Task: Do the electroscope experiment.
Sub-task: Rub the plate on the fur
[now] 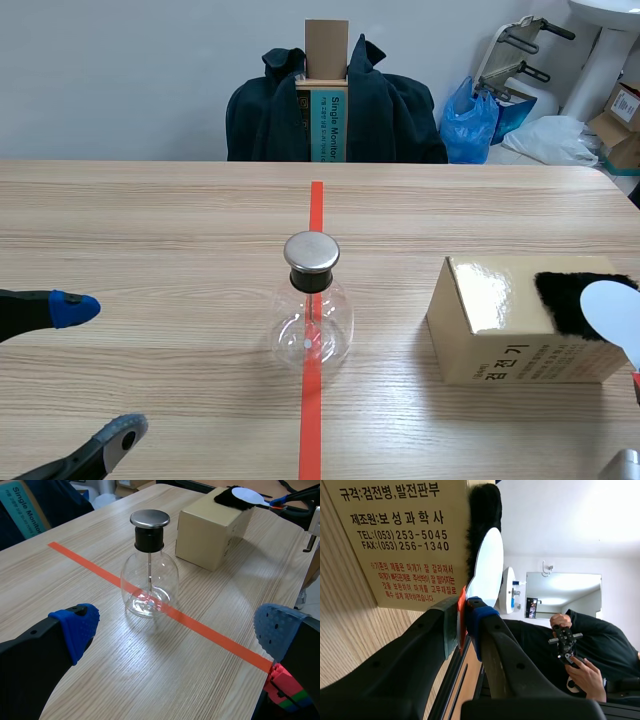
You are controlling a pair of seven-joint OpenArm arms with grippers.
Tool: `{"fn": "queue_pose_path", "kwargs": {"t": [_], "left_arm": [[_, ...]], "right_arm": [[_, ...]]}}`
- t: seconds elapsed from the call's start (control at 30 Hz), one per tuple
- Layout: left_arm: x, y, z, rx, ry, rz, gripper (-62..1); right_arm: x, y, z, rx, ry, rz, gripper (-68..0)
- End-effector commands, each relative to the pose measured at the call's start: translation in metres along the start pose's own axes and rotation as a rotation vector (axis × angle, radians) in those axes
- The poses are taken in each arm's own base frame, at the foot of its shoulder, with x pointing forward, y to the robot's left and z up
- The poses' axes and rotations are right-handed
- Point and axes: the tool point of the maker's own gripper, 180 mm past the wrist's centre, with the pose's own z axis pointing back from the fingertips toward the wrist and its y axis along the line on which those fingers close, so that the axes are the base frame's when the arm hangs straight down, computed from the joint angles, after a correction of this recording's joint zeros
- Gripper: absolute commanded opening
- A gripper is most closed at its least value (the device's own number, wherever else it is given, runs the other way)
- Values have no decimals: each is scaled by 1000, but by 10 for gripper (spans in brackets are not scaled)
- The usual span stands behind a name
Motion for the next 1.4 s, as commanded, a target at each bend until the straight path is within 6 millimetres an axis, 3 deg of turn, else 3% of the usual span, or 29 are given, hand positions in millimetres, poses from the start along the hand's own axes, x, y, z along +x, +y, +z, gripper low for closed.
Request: {"fn": "queue_pose_path", "kwargs": {"t": [0.0,0.23,0.4,0.57,0.7,0.77,0.9,1.07,1.17,1.23,1.37], "left_arm": [[5,-1,-2,3,-27,9,14],[5,-1,-2,3,-27,9,14],[5,-1,-2,3,-27,9,14],[3,-3,-2,-7,-16,-5,14],[2,-3,-2,-9,-13,-8,14],[2,-3,-2,-9,-13,-8,14],[2,-3,-2,-9,-13,-8,14],[2,-3,-2,-9,-13,-9,14],[2,-3,-2,-9,-13,-9,14],[2,-3,-2,-9,-13,-9,14],[2,-3,-2,-9,-13,-9,14]], "right_arm": [[0,-5,-1,-8,-16,15,-669],[32,0,3,14,-199,33,-669],[-13,-8,0,-26,54,56,-669],[18,-2,1,5,-121,39,-669],[-7,-5,0,-10,19,47,-669],[-9,-5,-1,-1,20,48,-669],[22,2,1,31,-143,19,-669],[-10,1,-2,27,33,25,-669],[14,6,-1,54,-95,7,-669],[19,7,-2,56,-112,3,-669],[-16,6,-2,56,70,13,-669]]}}
